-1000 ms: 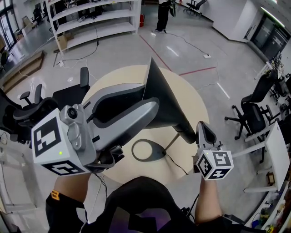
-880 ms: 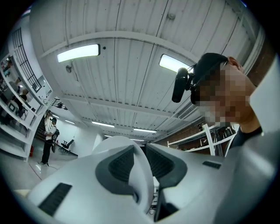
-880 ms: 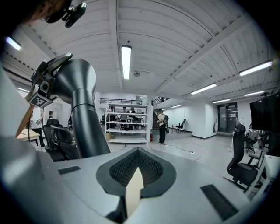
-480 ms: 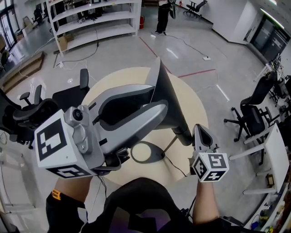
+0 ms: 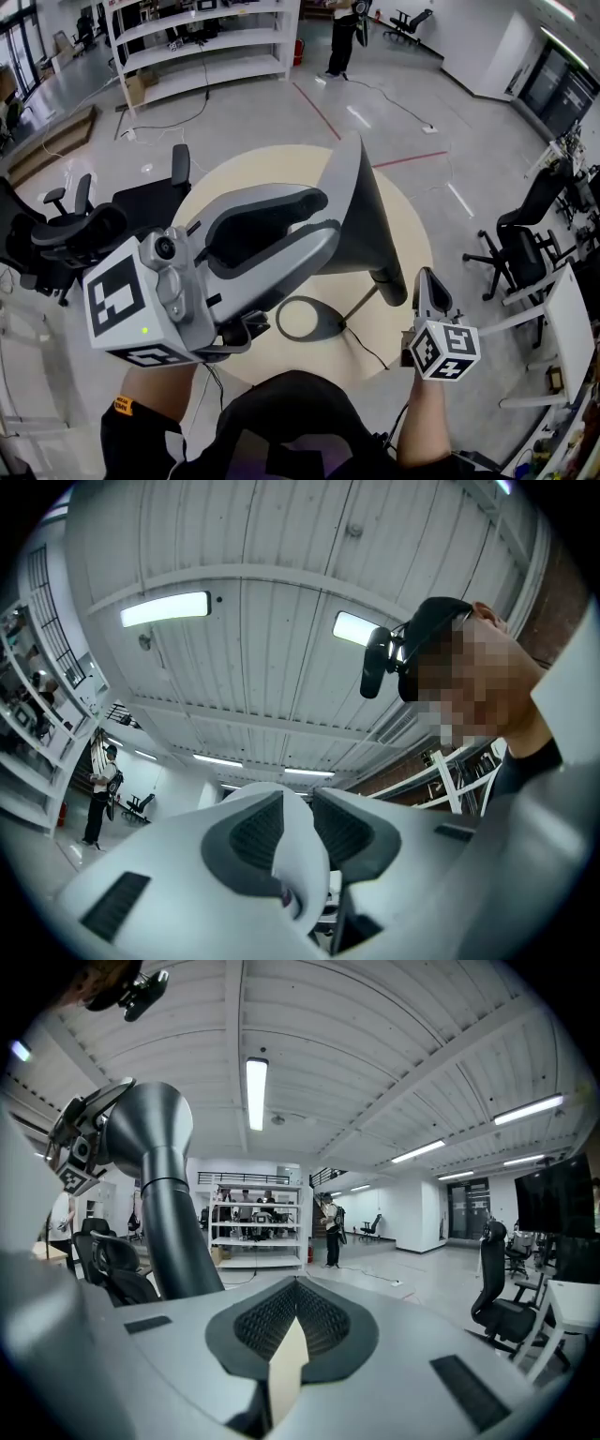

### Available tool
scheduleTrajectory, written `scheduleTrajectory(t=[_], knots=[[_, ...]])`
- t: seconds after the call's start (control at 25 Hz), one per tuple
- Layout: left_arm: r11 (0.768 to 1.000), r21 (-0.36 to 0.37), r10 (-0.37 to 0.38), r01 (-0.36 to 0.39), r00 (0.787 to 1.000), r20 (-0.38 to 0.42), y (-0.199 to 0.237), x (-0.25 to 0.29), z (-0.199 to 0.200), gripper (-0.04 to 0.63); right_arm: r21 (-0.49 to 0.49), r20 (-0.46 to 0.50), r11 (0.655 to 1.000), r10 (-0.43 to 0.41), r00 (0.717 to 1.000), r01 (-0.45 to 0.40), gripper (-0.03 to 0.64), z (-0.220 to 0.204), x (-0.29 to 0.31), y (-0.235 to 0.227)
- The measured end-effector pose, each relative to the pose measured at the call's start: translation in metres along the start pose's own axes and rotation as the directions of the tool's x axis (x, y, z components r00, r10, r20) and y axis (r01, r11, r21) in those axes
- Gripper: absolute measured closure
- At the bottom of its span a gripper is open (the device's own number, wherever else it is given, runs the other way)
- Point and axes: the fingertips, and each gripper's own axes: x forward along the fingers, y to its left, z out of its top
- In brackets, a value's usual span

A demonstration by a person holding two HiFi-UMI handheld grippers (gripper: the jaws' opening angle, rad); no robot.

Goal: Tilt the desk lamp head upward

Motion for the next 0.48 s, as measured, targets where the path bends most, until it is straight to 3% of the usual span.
scheduleTrajectory(t=[0.32, 0.48], knots=[[0.994, -0.065, 0.087, -0.085, 0.996, 0.035, 0.030, -0.050, -0.003, 0.463, 0.003, 0.017, 0.996, -0.094, 0.995, 0.094, 0.606, 0.003, -0.021, 0.009], [0.988, -0.095, 0.127, -0.126, 0.992, 0.008, 0.044, -0.076, -0.024, 0.463, 0.007, 0.014, 0.990, -0.138, 0.990, 0.138, 0.606, -0.003, -0.033, 0.020]])
